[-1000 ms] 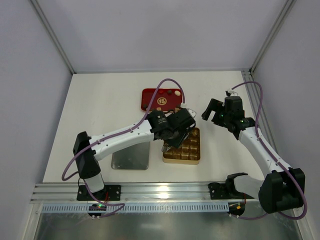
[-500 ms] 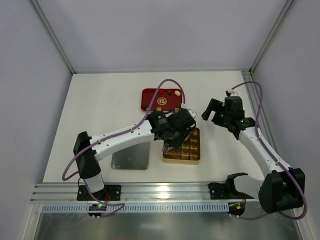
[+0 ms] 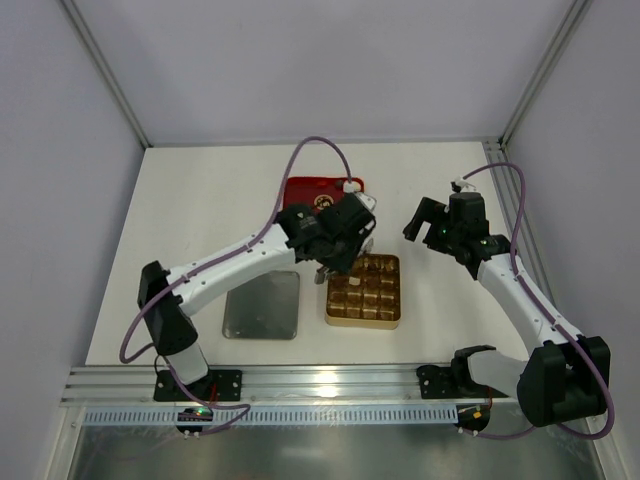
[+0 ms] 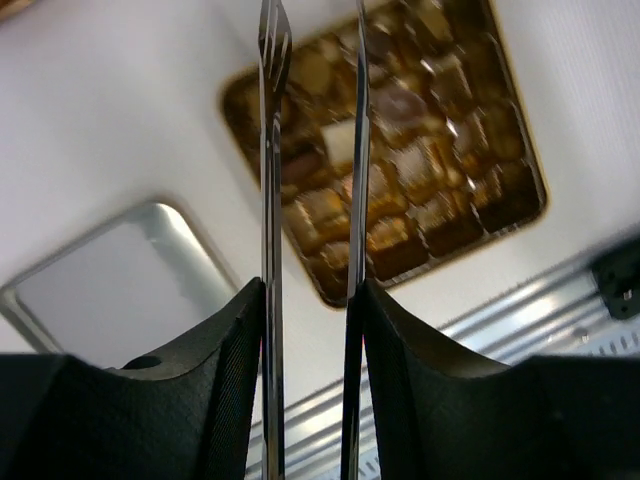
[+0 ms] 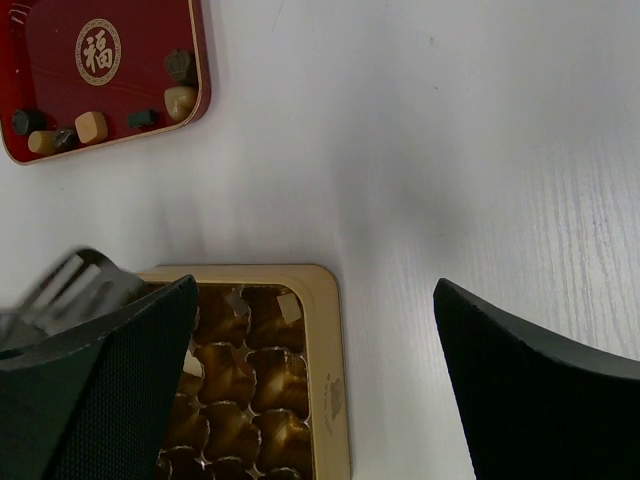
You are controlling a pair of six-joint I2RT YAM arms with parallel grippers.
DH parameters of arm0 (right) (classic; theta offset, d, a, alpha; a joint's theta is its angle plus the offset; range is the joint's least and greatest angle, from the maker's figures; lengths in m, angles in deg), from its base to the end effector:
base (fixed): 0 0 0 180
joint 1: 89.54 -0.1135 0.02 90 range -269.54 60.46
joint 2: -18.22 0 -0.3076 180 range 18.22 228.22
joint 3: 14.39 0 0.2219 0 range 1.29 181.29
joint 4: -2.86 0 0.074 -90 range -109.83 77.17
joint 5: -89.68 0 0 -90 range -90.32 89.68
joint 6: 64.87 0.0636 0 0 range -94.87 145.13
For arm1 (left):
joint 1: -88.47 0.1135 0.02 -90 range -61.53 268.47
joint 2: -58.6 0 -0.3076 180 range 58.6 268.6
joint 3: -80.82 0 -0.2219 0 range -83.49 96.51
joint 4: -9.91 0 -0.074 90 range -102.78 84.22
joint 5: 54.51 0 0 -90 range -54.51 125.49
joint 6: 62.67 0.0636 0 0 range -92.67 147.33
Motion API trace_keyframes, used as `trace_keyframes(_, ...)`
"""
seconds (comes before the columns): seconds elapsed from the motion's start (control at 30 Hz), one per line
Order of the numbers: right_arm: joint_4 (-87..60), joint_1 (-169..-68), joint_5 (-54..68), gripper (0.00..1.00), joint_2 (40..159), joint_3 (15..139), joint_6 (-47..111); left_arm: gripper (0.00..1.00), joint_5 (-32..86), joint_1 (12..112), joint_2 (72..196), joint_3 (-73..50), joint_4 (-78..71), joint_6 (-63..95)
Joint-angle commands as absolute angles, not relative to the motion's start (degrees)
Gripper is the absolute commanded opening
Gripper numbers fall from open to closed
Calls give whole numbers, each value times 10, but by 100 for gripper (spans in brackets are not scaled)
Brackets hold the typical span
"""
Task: Pack the chocolate
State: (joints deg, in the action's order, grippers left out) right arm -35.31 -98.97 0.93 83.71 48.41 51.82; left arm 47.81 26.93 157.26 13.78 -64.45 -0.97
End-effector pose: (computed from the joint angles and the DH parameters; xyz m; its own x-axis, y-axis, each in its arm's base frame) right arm 0.2149 0.0371 0.2930 -0.6575 0.3460 -0.6693 0.1290 0.9269 0.3525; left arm 0.1784 -0.3006 0.3544 -0.7467 0.4057 -0.5271 0.5158 0.8535 -0.0738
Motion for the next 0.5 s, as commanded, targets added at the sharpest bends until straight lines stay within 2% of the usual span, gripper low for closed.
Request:
trace_keyframes(0.0,-358,-993,20,100,820,504,511,42,510,376,1520,168,-622,7)
trace_keyframes(0.13,-371,-992,18,100,815,513,501,43,501,548,1534,149,-561,11)
trace_keyframes(0.23,-382,-993,23,100,812,524,497,42,510,636,1571,156,-527,25)
trace_keyframes(0.47,-397,-993,30,100,802,540,495,40,487,762,1699,203,-476,35)
